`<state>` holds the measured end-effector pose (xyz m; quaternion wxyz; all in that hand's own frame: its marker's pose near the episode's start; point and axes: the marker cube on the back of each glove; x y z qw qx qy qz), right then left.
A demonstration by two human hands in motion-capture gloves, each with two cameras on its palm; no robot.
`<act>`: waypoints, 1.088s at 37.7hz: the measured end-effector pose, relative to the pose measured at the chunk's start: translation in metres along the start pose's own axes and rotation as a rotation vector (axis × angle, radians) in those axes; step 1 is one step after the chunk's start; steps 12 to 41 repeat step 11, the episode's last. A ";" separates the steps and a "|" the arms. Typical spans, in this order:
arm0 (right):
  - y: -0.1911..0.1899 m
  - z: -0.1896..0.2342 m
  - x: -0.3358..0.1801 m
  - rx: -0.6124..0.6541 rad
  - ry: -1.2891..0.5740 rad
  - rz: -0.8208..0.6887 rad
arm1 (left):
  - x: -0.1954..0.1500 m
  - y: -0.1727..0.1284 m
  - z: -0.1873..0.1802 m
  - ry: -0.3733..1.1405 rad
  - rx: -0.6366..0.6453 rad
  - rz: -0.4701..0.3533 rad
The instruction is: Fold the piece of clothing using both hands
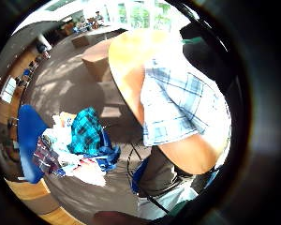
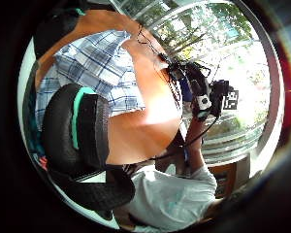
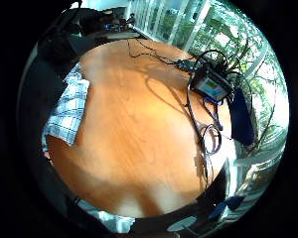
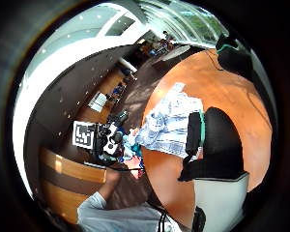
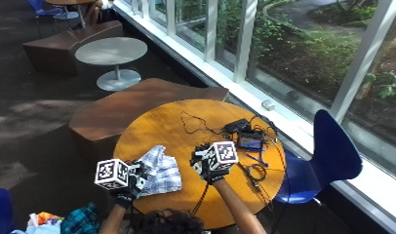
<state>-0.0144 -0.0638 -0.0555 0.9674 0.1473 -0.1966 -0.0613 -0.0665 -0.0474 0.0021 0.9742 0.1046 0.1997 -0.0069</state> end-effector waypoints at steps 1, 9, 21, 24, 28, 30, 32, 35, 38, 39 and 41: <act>0.000 0.004 0.012 -0.004 0.046 0.003 | 0.006 -0.001 0.000 -0.019 0.005 0.011; 0.018 -0.019 0.040 -0.034 0.276 0.088 | 0.044 -0.002 -0.005 -0.139 -0.024 0.085; 0.020 -0.020 0.042 -0.039 0.292 0.096 | 0.047 -0.002 -0.006 -0.149 -0.030 0.091; 0.020 -0.020 0.042 -0.039 0.292 0.096 | 0.047 -0.002 -0.006 -0.149 -0.030 0.091; 0.020 -0.020 0.042 -0.039 0.292 0.096 | 0.047 -0.002 -0.006 -0.149 -0.030 0.091; 0.020 -0.020 0.042 -0.039 0.292 0.096 | 0.047 -0.002 -0.006 -0.149 -0.030 0.091; 0.020 -0.020 0.042 -0.039 0.292 0.096 | 0.047 -0.002 -0.006 -0.149 -0.030 0.091; 0.020 -0.020 0.042 -0.039 0.292 0.096 | 0.047 -0.002 -0.006 -0.149 -0.030 0.091; 0.020 -0.020 0.042 -0.039 0.292 0.096 | 0.047 -0.002 -0.006 -0.149 -0.030 0.091; 0.020 -0.020 0.042 -0.039 0.292 0.096 | 0.047 -0.002 -0.006 -0.149 -0.030 0.091; 0.020 -0.020 0.042 -0.039 0.292 0.096 | 0.047 -0.002 -0.006 -0.149 -0.030 0.091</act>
